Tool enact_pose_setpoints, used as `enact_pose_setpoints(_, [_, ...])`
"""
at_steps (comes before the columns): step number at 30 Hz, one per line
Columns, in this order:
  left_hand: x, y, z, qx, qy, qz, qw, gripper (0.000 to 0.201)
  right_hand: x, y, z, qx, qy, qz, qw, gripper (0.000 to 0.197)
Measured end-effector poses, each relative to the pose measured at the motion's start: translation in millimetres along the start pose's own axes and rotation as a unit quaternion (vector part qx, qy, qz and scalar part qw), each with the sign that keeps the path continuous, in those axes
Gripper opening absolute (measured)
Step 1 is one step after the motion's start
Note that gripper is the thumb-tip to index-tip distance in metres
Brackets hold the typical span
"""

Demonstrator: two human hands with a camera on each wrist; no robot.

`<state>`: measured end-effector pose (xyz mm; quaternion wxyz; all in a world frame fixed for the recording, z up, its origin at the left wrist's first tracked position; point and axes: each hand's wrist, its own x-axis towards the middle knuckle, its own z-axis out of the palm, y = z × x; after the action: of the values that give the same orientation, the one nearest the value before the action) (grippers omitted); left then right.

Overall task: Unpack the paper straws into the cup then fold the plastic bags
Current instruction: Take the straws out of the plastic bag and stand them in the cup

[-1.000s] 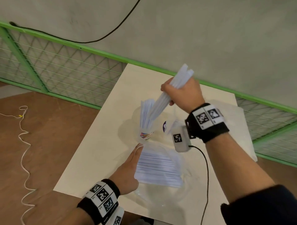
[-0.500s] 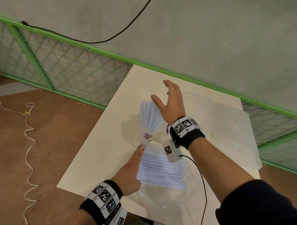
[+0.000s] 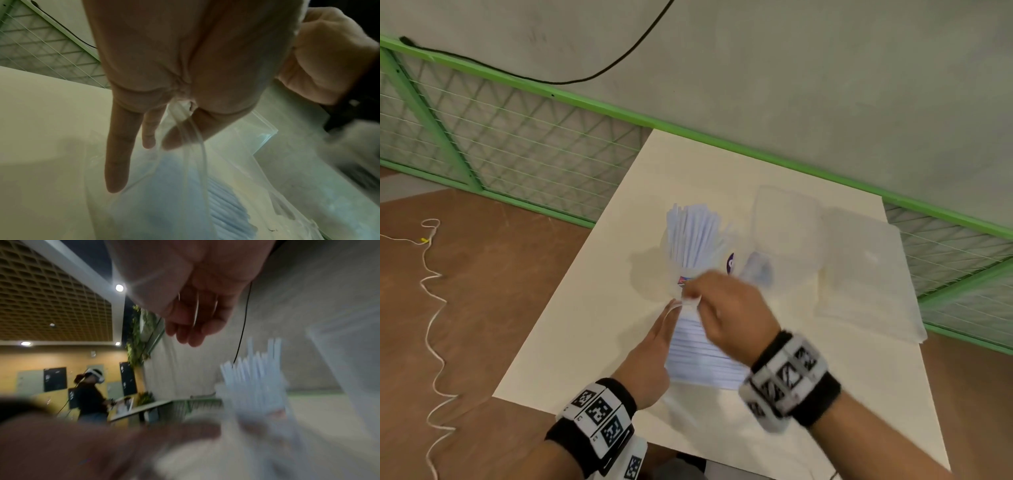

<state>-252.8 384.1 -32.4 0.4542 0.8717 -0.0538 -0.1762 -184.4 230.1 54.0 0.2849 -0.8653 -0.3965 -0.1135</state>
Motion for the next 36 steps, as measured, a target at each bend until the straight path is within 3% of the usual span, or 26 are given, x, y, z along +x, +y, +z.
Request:
enact_pose_setpoints(1, [0.2, 0.3, 0.8, -0.002, 0.001, 0.002, 1.000, 0.109, -18.0, -3.7, 12.6, -0.020, -0.080, 0.030, 0.996, 0.033])
enact_pose_setpoints(3, [1.5, 2.2, 3.2, -0.009, -0.007, 0.008, 1.000, 0.110, -52.2, -0.3, 40.0, -0.067, -0.244, 0.121, 0.960, 0.036])
enact_pose_setpoints(5, [3.5, 6.1, 5.7, 0.000, -0.014, 0.015, 1.000, 0.108, -82.0, 3.9, 63.6, -0.114, -0.323, 0.166, 0.925, 0.039])
enact_pose_setpoints(8, [6.7, 13.6, 9.7, -0.003, -0.020, 0.029, 0.999, 0.105, -104.1, 5.8, 82.4, -0.172, -0.315, 0.182, 0.915, 0.042])
enact_pose_setpoints(12, [7.2, 18.7, 9.1, -0.014, -0.020, 0.034, 0.999, 0.101, -107.6, 5.9, 94.6, -0.209, -0.275, 0.185, 0.920, 0.032])
enact_pose_setpoints(24, [1.7, 3.2, 6.1, 0.028, -0.004, 0.007, 1.000, 0.108, -102.6, 3.9, 101.2, -0.243, -0.314, 0.220, 0.891, 0.025])
enact_pose_setpoints(27, [-0.2, -0.7, 4.1, 0.029, 0.004, 0.008, 1.000, 0.106, -94.2, -1.1, 95.8, -0.232, -0.350, 0.220, 0.880, 0.009])
enact_pose_setpoints(30, [-1.1, -2.6, 4.2, 0.032, 0.012, 0.011, 0.999, 0.107, -92.3, 1.9, 97.6, -0.239, -0.382, 0.211, 0.867, 0.018])
enact_pose_setpoints(33, [-2.4, -5.5, 5.0, 0.033, 0.016, 0.013, 0.999, 0.107, -86.4, -7.4, 94.6, -0.243, -0.408, 0.231, 0.849, 0.011])
enact_pose_setpoints(36, [-2.3, -8.7, 5.4, 0.036, 0.020, 0.015, 0.999, 0.107, -95.7, -3.0, 104.9, -0.231, -0.383, 0.255, 0.857, 0.028])
